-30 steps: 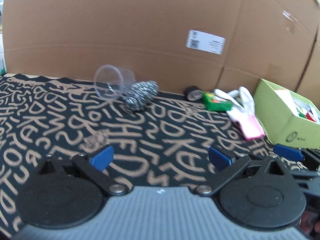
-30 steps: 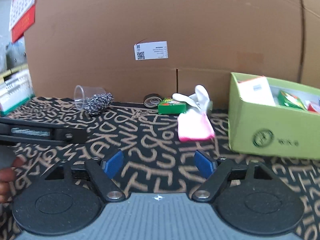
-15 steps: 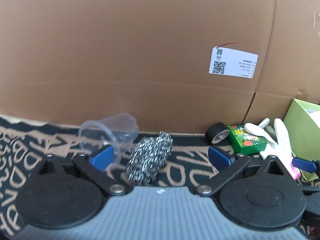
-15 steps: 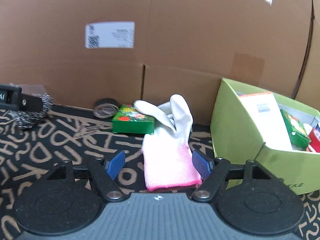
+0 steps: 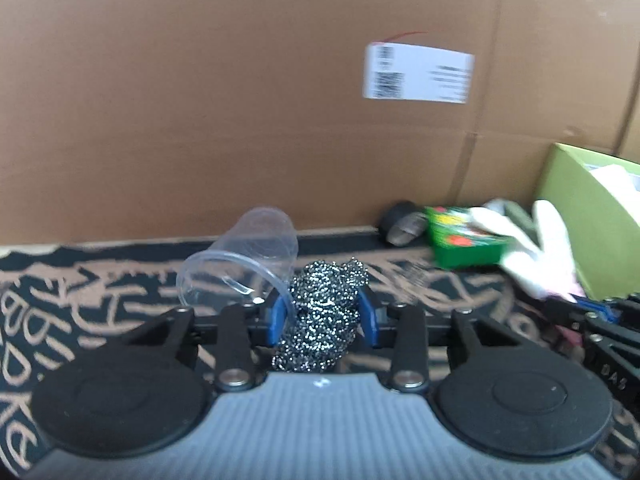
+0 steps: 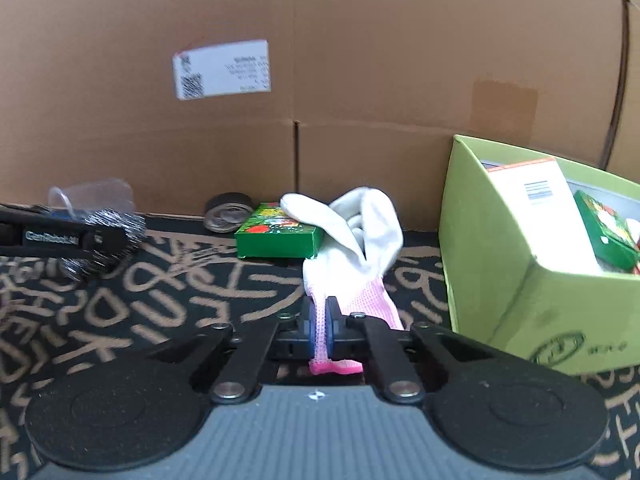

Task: Organize objects
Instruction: 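Grasp the steel wool scrubber with the left tool while the right grasps the white-pink glove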

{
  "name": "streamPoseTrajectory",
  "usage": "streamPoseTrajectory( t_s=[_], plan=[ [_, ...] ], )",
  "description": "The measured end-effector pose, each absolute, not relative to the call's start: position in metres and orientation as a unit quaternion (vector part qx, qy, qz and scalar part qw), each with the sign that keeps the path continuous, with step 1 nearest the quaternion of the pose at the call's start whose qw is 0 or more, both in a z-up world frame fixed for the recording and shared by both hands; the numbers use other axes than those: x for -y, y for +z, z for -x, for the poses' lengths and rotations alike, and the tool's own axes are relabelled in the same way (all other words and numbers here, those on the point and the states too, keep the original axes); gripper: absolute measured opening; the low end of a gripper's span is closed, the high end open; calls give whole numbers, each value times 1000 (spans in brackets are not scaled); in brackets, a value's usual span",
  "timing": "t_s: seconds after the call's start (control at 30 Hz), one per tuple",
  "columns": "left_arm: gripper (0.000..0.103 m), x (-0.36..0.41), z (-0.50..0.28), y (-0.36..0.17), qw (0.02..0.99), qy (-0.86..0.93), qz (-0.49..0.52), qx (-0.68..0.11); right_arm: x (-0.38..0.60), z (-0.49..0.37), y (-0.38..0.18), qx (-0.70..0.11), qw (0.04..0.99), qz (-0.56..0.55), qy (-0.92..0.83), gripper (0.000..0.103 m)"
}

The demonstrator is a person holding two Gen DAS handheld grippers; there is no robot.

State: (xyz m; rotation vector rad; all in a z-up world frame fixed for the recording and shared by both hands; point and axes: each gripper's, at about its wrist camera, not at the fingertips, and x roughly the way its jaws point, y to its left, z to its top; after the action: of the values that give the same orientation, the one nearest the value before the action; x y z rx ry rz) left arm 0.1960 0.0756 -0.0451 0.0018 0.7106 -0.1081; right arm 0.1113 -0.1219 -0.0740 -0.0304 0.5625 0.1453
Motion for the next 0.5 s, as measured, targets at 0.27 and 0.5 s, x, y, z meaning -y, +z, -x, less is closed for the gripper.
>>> streamPoseTrajectory(
  t_s=[0.27, 0.5],
  plan=[
    [40, -47, -113, -46, 924, -143, -12, -355, 123, -33, -61, -276, 951, 28, 135, 7],
    [52, -41, -57, -47, 928, -142, -16, -343, 138, 19, -68, -315, 930, 0, 189, 24]
  ],
)
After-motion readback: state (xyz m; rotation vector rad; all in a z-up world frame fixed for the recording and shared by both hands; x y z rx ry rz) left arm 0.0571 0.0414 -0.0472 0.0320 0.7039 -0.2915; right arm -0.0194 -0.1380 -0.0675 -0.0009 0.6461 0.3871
